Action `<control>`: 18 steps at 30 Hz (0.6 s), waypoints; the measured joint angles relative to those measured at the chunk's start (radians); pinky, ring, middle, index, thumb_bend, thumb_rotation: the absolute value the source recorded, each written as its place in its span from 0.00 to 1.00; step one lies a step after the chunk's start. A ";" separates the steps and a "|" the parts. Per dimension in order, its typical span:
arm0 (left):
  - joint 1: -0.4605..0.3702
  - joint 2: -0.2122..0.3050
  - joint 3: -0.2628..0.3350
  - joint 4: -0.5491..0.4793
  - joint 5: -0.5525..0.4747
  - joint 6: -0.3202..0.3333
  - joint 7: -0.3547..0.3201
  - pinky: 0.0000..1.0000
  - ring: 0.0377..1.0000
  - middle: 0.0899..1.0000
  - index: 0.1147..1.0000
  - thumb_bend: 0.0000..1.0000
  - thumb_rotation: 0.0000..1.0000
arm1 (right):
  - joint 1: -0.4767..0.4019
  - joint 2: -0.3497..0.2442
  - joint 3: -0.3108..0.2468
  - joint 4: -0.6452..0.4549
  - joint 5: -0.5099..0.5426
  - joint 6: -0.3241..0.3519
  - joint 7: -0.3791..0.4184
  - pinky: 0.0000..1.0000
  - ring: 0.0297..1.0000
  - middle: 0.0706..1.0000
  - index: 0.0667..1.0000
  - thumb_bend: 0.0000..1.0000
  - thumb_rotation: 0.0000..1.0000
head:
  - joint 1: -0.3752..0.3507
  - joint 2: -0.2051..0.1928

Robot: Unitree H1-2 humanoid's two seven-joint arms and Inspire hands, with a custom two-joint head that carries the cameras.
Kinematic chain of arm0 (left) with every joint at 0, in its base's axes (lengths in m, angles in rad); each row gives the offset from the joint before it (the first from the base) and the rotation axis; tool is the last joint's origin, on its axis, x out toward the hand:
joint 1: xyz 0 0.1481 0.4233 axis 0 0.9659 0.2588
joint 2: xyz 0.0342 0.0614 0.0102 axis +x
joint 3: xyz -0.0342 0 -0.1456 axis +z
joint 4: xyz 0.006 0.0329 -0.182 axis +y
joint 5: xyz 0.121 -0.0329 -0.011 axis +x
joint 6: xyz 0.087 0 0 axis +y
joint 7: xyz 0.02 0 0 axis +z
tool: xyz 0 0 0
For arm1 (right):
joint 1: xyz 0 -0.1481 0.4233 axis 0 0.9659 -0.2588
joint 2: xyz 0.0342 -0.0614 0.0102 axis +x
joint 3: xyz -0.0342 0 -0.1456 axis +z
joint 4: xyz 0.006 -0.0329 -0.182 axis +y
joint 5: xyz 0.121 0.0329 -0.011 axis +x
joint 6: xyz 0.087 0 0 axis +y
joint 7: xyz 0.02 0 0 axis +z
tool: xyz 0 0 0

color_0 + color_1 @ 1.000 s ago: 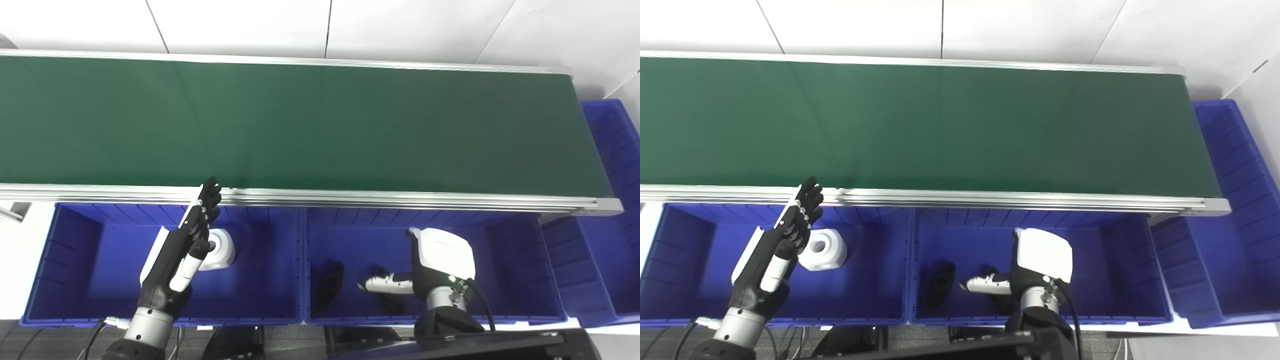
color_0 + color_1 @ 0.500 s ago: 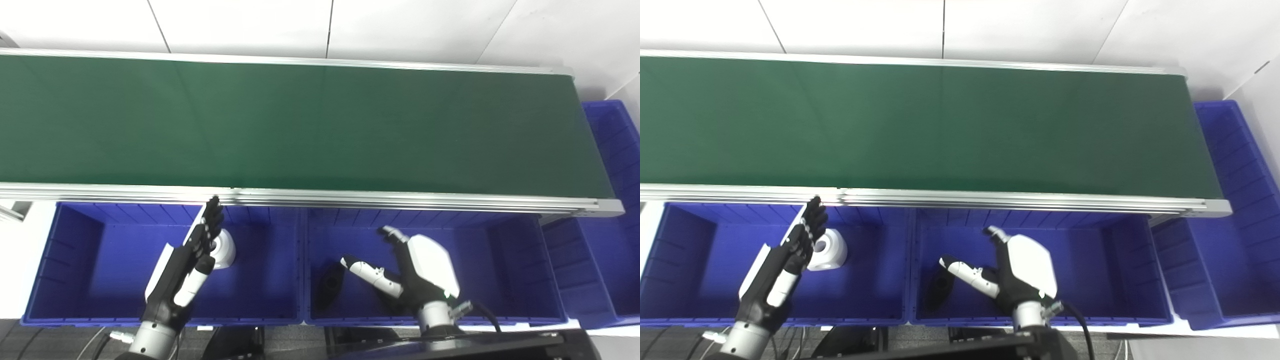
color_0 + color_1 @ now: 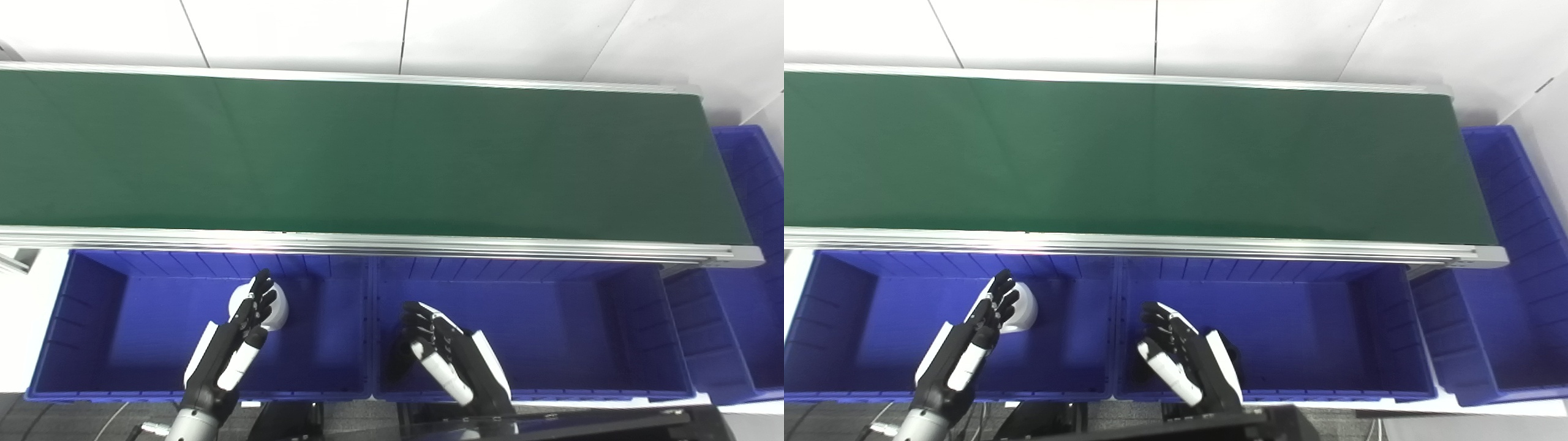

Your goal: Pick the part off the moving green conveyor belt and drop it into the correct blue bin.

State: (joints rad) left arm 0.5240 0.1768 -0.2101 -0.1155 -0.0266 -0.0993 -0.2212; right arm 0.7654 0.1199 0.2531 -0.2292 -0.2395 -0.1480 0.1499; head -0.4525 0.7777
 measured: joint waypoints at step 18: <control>-0.014 -0.014 -0.013 0.021 0.019 -0.150 -0.008 1.00 0.99 1.00 1.00 0.85 0.89 | -0.082 -0.093 0.119 0.144 -0.104 -0.269 -0.434 0.86 0.90 0.94 0.96 0.85 0.99 | 0.041 -0.094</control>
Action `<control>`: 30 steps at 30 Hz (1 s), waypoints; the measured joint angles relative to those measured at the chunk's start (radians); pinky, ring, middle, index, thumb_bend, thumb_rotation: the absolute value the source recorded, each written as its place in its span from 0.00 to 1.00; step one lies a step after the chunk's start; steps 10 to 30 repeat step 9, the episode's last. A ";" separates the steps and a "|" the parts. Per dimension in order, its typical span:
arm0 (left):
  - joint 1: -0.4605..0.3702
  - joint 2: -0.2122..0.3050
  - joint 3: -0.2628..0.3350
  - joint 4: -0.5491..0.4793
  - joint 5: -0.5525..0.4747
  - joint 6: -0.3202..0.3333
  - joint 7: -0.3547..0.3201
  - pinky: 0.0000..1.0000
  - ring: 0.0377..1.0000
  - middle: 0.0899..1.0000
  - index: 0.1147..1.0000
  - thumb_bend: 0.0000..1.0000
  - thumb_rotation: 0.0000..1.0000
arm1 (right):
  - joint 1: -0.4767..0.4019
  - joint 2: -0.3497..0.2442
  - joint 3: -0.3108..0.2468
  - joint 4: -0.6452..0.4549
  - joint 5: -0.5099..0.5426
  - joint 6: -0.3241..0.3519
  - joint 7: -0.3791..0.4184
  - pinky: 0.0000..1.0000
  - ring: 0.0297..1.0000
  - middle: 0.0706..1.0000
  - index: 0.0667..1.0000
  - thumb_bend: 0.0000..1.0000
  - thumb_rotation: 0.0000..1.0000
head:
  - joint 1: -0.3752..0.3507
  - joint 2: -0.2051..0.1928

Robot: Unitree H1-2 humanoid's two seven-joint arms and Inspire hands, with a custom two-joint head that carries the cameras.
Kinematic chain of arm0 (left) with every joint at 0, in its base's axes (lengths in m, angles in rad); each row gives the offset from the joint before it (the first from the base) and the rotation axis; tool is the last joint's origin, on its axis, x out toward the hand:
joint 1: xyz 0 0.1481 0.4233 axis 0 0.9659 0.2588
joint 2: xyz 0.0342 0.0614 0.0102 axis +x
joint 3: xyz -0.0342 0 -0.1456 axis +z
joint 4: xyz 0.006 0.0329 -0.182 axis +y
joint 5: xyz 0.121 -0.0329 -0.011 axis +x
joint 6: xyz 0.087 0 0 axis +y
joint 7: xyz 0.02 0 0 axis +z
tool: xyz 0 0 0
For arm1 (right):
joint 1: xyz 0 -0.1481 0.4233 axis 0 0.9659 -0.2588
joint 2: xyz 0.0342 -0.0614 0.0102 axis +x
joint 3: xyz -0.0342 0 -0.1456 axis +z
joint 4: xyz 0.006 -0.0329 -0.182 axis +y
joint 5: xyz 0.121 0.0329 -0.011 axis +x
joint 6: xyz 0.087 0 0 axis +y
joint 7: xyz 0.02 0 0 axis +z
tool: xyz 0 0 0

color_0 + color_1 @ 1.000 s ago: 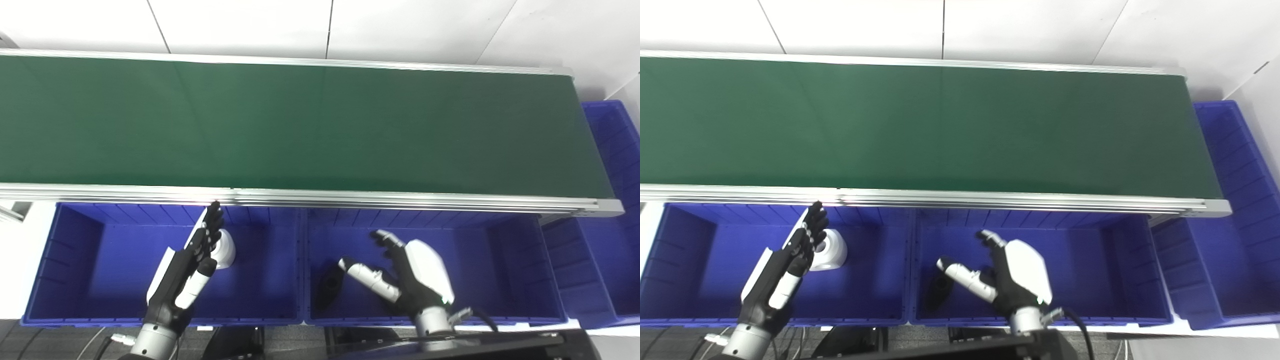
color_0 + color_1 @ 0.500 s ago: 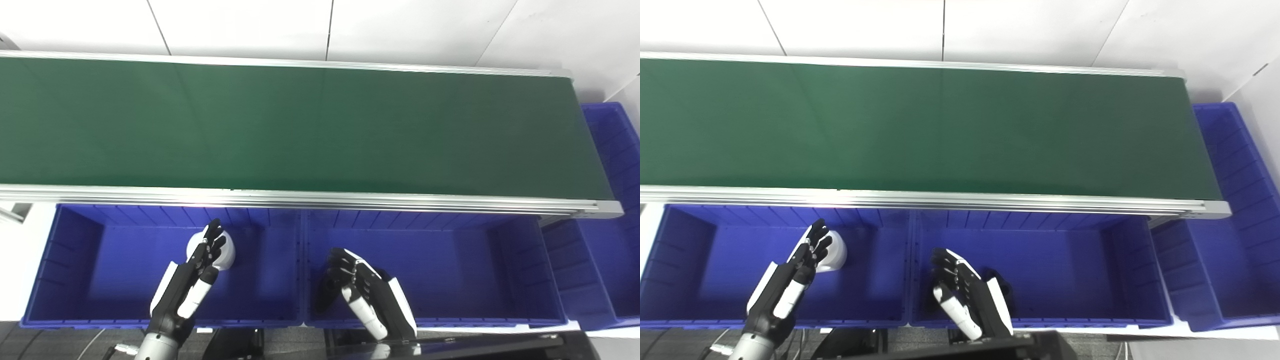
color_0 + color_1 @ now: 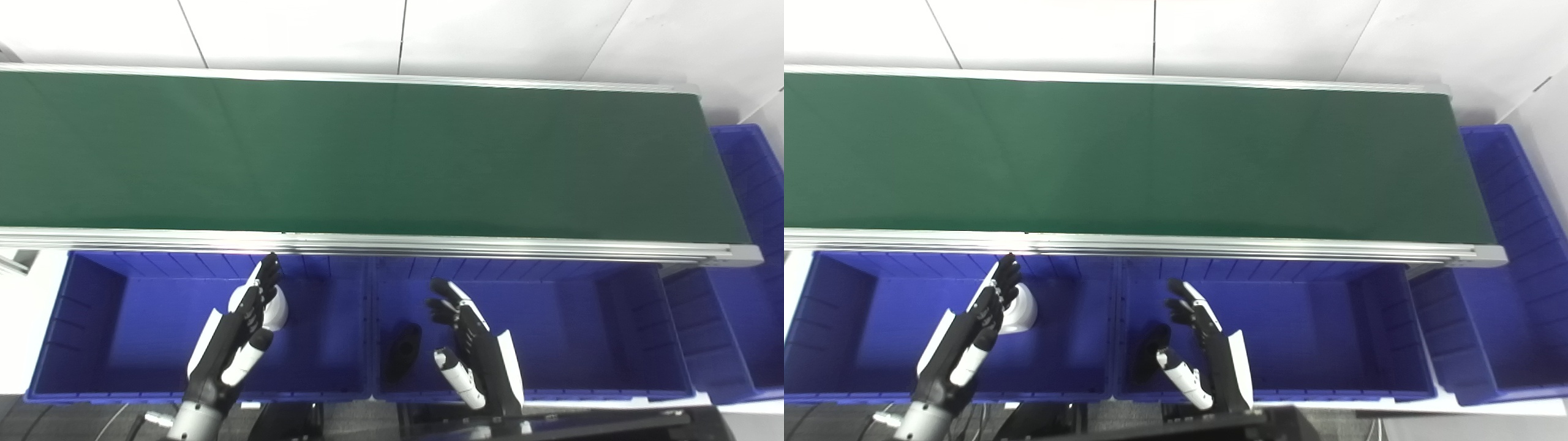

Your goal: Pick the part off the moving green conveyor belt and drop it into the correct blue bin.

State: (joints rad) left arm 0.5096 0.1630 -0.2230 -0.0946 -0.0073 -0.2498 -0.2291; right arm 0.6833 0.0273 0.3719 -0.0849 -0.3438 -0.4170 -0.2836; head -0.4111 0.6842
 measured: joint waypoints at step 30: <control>-0.001 -0.014 0.008 0.016 0.000 -0.086 0.013 0.98 0.99 1.00 1.00 0.91 0.91 | -0.077 -0.087 0.104 0.050 -0.064 -0.004 -0.255 0.88 0.93 0.97 0.99 0.85 1.00 | 0.012 -0.002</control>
